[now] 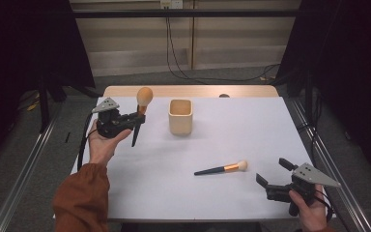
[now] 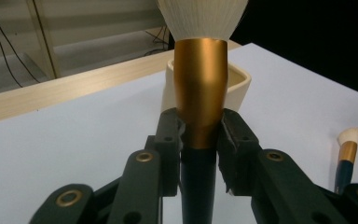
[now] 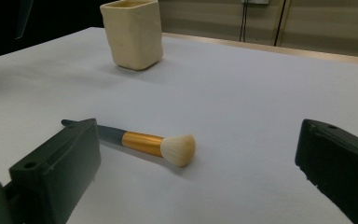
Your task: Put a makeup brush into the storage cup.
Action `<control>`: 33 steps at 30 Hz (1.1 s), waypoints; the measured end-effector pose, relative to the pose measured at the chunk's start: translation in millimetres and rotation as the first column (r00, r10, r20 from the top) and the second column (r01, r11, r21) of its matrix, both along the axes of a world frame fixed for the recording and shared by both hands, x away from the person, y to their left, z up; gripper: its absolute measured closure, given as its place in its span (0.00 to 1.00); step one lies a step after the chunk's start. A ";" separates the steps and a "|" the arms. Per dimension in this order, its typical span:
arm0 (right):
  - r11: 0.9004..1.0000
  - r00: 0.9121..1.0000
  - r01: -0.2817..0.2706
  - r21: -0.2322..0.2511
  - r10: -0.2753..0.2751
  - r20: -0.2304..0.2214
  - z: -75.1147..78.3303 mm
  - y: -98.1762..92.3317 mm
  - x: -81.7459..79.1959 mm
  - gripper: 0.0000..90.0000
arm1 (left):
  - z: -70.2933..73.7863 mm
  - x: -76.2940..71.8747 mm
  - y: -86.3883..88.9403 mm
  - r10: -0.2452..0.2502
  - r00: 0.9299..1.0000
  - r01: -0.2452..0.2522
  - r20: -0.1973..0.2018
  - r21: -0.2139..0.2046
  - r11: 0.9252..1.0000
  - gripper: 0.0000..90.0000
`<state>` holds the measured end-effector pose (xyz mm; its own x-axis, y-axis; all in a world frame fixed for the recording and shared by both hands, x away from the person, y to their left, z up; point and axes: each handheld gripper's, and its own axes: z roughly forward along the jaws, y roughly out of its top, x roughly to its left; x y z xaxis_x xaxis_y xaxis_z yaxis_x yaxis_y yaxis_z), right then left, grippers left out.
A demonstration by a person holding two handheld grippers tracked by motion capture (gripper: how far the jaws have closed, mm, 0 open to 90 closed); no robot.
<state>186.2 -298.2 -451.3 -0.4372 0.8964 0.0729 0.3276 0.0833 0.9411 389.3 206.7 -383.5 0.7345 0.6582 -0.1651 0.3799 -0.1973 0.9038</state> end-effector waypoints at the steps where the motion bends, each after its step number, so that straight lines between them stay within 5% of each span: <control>1: 1.000 1.000 0.000 0.000 0.000 0.000 0.0 0.0 0.0 0.00 | 1.1 0.1 -0.8 0.001 1.000 -0.001 0.009 0.002 1.000 0.79; 19: 1.000 1.000 -0.001 0.003 0.001 0.002 0.3 -0.8 -0.4 0.00 | 23.4 10.2 -20.9 -0.024 0.995 0.028 0.095 -0.043 0.999 0.79; 33: 1.000 1.000 0.002 0.004 -0.002 0.003 0.3 -0.6 -0.5 0.00 | 38.6 20.7 -30.6 -0.026 0.992 0.037 0.125 -0.089 0.995 0.79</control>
